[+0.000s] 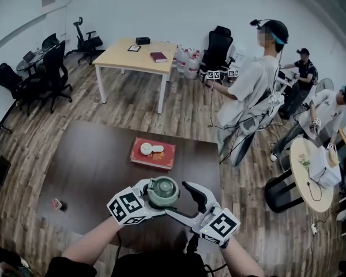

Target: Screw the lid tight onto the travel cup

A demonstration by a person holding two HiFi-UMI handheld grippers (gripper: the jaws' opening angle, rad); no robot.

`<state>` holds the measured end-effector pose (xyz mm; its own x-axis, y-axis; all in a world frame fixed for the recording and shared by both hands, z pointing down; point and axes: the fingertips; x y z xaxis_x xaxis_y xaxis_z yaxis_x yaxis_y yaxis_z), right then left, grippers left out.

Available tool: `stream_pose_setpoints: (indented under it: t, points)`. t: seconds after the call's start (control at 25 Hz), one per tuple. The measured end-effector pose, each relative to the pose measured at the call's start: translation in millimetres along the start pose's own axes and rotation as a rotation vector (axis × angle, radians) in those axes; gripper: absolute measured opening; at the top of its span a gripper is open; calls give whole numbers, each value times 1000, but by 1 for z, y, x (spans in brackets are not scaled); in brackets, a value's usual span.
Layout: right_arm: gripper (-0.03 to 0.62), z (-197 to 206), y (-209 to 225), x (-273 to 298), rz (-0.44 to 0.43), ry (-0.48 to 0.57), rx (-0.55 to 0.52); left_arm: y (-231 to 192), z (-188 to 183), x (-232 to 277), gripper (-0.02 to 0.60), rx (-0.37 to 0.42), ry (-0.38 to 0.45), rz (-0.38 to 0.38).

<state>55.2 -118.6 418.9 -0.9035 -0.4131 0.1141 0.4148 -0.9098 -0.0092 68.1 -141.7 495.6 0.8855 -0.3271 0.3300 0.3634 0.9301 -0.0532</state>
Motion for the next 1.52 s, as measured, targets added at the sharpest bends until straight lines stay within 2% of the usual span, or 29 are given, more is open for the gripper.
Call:
stream_pose_setpoints:
  t: [0.16, 0.24, 0.32, 0.44, 0.72, 0.8, 0.88, 0.96, 1.08, 1.16, 1.32, 1.52]
  points:
    - [374, 6, -2, 1, -237, -76, -38, 15, 0, 1, 408, 37, -20, 39]
    - [374, 8, -3, 5, -290, -105, -59, 15, 2, 2, 408, 45, -29, 41]
    - [371, 6, 0, 10, -285, -92, -49, 10, 1, 2, 408, 32, -26, 33]
    - [368, 7, 3, 15, -160, -37, 0, 3, 3, 1, 408, 11, -29, 10]
    - [364, 14, 4, 21, 422, -23, 75, -8, 10, 6, 408, 7, -45, -53]
    - [364, 15, 5, 20, 518, -24, 88, -8, 10, 10, 408, 3, -46, -55]
    - [367, 15, 7, 22, 532, -29, 80, -9, 9, 12, 408, -8, -41, -54]
    - [368, 13, 7, 23, 471, -28, 79, -11, 7, 10, 408, -22, -32, -55]
    - [371, 5, 1, 19, 300, 33, 125, -15, 4, 4, 408, -37, -16, -58]
    - [374, 1, -1, 13, 178, 51, 114, -15, 1, -1, 408, -40, -6, -54]
    - [376, -2, -1, 7, -71, -1, 29, -8, -3, -7, 408, -18, -12, -25]
    - [374, 3, 1, 10, -245, -102, -56, 4, -3, -2, 408, -1, -23, 9]
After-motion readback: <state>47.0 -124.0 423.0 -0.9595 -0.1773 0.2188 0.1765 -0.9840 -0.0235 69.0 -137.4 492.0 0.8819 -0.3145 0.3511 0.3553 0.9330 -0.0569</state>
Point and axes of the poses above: the fingertips, and each gripper's own axes: x forward along the fingers, y to its right, z out of its underside, and after that the axes turned 8 degrees about -z, right-handed
